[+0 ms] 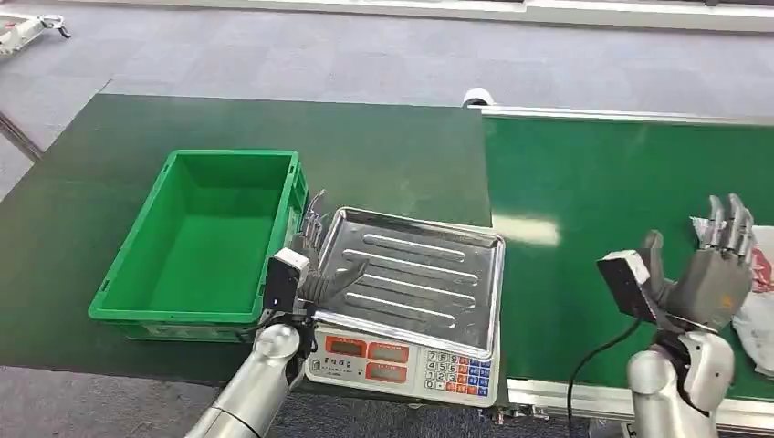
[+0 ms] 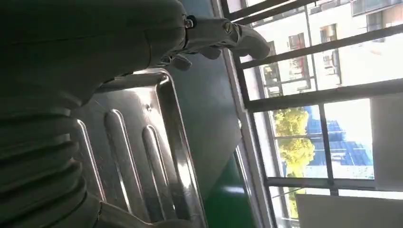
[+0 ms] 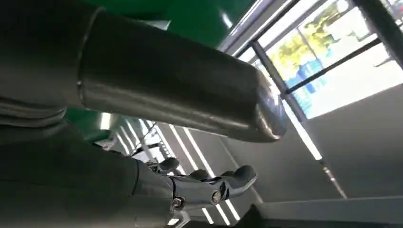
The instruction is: Moved the parcel from conveyor to table for the left to box.
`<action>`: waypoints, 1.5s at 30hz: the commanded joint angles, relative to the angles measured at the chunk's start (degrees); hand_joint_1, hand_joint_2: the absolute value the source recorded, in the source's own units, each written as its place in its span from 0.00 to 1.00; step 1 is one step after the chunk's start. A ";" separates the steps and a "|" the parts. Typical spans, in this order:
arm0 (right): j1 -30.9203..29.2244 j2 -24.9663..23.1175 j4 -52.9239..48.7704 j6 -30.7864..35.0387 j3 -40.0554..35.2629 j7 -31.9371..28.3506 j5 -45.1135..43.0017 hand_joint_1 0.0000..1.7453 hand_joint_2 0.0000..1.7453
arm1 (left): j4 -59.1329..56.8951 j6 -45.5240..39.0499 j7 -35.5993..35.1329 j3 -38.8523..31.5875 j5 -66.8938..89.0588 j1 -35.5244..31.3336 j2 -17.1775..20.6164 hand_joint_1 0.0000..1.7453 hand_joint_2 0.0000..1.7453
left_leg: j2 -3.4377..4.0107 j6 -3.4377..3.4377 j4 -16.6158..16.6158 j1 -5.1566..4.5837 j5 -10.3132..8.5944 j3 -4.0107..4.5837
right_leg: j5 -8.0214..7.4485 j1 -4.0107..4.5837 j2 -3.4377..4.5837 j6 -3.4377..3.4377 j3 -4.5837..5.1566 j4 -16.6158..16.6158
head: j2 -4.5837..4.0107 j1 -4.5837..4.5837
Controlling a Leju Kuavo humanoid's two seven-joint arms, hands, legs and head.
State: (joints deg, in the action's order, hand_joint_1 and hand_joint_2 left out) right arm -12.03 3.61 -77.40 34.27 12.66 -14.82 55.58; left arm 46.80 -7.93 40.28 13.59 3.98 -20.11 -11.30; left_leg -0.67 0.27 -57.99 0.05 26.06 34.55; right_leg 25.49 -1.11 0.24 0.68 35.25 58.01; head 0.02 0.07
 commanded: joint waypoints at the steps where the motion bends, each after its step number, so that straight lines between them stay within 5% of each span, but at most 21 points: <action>1: -1.14 0.21 6.71 3.40 16.91 -4.86 -11.19 0.00 0.00 | -3.53 0.23 -0.28 -1.79 0.52 -1.68 -0.24 0.00 1.00 | -0.13 0.01 0.04 0.04 0.00 -0.10 | 0.03 0.06 -0.18 -0.03 -0.18 -0.10 | 0.00 0.00; 7: -5.19 3.25 22.16 5.73 26.23 -2.61 -11.06 0.00 0.00 | -3.99 0.03 -0.28 -2.02 -0.02 -1.60 -0.16 0.00 1.00 | -0.07 -0.02 0.05 0.03 0.04 -0.17 | 0.04 0.05 -0.12 0.02 -0.25 -0.16 | 0.00 0.00; 11: -5.19 3.25 22.16 5.73 26.23 -2.61 -11.06 0.00 0.00 | -3.99 0.03 -0.28 -2.02 -0.02 -1.60 -0.16 0.00 1.00 | 0.02 -0.06 0.09 0.03 0.07 -0.22 | 0.02 0.05 -0.06 0.02 -0.31 -0.22 | 0.00 0.00; 15: -9.17 5.99 32.94 3.32 26.71 2.64 -8.02 0.00 0.00 | -3.77 -0.20 -0.28 -2.37 -0.05 -1.25 -0.11 0.00 1.00 | 0.16 -0.05 0.05 0.01 0.10 -0.17 | 0.00 0.02 0.10 0.03 -0.19 -0.15 | 0.00 0.00; 18: -9.99 6.17 34.38 2.09 27.21 1.43 -9.45 0.00 0.00 | -3.74 -0.32 -0.28 -2.38 0.12 -1.28 -0.12 0.00 1.00 | 0.13 -0.06 0.07 0.00 0.09 -0.23 | 0.01 0.02 0.07 0.03 -0.26 -0.18 | 0.00 0.02; 22: -13.26 3.10 29.61 -2.57 23.32 -7.33 -11.86 0.00 0.00 | -3.45 -0.68 -0.28 -2.15 0.57 -1.72 -0.11 0.00 1.00 | 0.24 -0.06 0.01 -0.04 0.09 -0.07 | 0.00 -0.03 0.17 0.04 -0.06 -0.06 | 0.00 0.00; 26: -17.11 4.85 31.32 -6.92 15.23 7.77 4.12 0.00 0.00 | -3.22 -1.35 -0.28 -1.01 1.18 -1.69 -0.42 0.00 1.00 | 0.36 -0.05 -0.01 -0.06 0.09 -0.02 | -0.04 -0.06 0.30 0.05 0.02 -0.01 | 0.00 0.00; 29: -20.84 8.79 39.59 -12.46 13.44 13.76 8.84 0.00 0.00 | -3.43 -1.15 -0.28 -0.75 1.05 -1.76 -0.68 0.00 1.00 | 0.46 -0.04 0.00 -0.04 0.09 -0.11 | -0.07 -0.03 0.37 0.04 -0.06 -0.07 | 0.00 0.00; 40: -25.25 12.65 52.11 -15.99 11.11 16.65 13.18 0.00 0.00 | -4.22 -1.26 -0.28 -0.42 0.55 -2.05 -0.46 0.00 1.00 | 0.08 -0.07 -0.05 -0.05 0.03 -0.09 | 0.01 -0.03 0.02 0.06 -0.17 -0.07 | 0.00 0.00; 45: -26.88 15.40 58.43 -19.98 10.00 23.88 16.30 0.00 0.00 | -5.62 -2.02 -0.28 -0.09 0.01 -2.96 -1.34 0.00 1.00 | 0.05 -0.08 -0.03 -0.05 0.02 -0.10 | 0.00 -0.03 -0.01 0.06 -0.19 -0.09 | 0.00 0.02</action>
State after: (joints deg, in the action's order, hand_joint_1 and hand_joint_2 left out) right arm -33.39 14.93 -33.70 17.88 26.34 3.18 69.46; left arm 45.94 -9.18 40.28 13.14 4.66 -20.15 -12.28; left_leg -0.72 0.16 -58.06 -0.05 26.05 34.61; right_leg 25.50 -1.20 0.19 0.80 35.23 58.01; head 0.02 0.09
